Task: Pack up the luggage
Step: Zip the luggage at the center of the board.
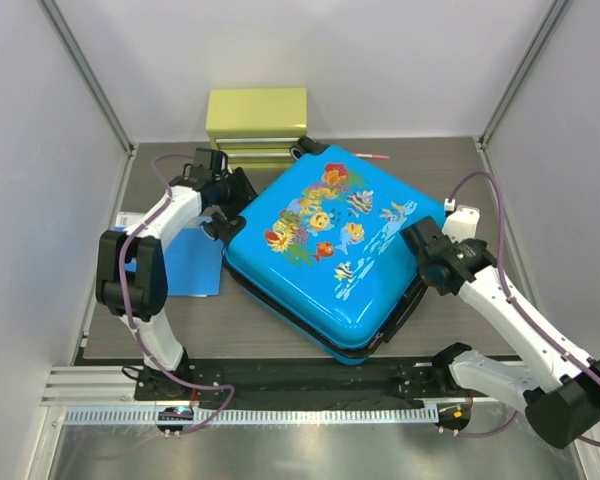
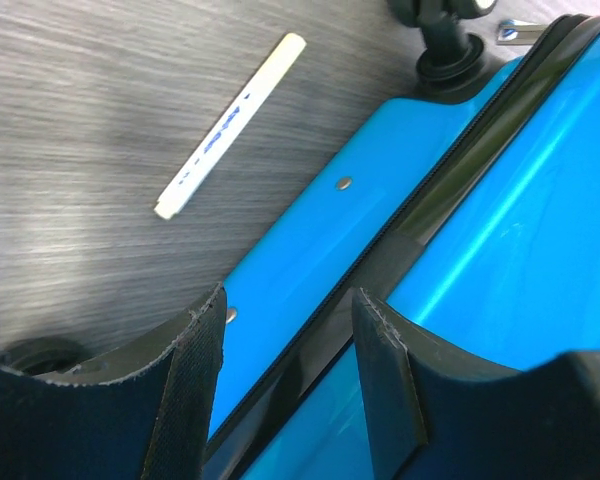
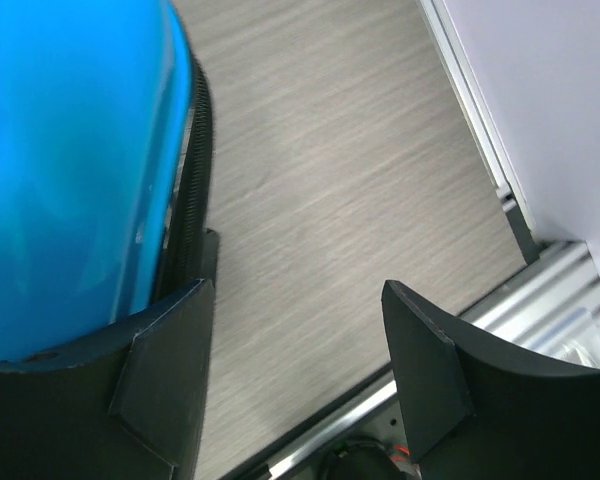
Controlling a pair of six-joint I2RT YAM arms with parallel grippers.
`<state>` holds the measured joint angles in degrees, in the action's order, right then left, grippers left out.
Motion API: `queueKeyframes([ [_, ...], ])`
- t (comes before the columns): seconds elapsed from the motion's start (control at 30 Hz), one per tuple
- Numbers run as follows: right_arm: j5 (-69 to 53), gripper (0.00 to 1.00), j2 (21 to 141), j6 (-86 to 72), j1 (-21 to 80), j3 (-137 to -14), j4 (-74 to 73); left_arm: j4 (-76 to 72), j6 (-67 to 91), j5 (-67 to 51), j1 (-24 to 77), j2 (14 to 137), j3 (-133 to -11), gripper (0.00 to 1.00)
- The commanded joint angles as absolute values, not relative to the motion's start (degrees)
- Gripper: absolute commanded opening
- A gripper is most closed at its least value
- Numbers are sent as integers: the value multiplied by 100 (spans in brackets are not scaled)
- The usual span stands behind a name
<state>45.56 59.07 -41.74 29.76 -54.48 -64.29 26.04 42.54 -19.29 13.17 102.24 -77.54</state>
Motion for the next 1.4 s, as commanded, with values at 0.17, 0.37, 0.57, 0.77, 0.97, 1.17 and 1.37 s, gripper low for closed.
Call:
queueKeyframes([
  [0.17, 2216, 78, 7171, -3744, 1899, -5976, -3139, 2470, 4710, -3665, 3102, 10054, -7611, 55],
  [0.37, 1758, 78, 7962, -3288, 1415, -6625, -2795, 2031, 5001, -3867, 3366, 10265, -7725, 55],
  [0.57, 1468, 79, 8814, -2875, 1003, -7644, -2786, 1724, 5229, -4069, 3805, 10573, -8015, 55],
  [0.77, 1178, 79, 9596, -2558, 817, -8742, -2918, 1197, 5668, -4078, 4069, 10600, -8042, 55],
  [0.97, 1327, 80, 9888, -2356, 721, -9684, -3489, 1238, 5714, -3956, 4096, 10294, -7981, 55],
  [1.17, 1837, 83, 9528, -2259, 729, -10624, -4367, 2475, 5003, -3253, 3604, 9407, -7822, 58],
  [1.37, 1390, 83, 9054, -2346, 721, -11013, -4895, 3531, 3991, -3111, 2734, 9009, -8041, 61],
])
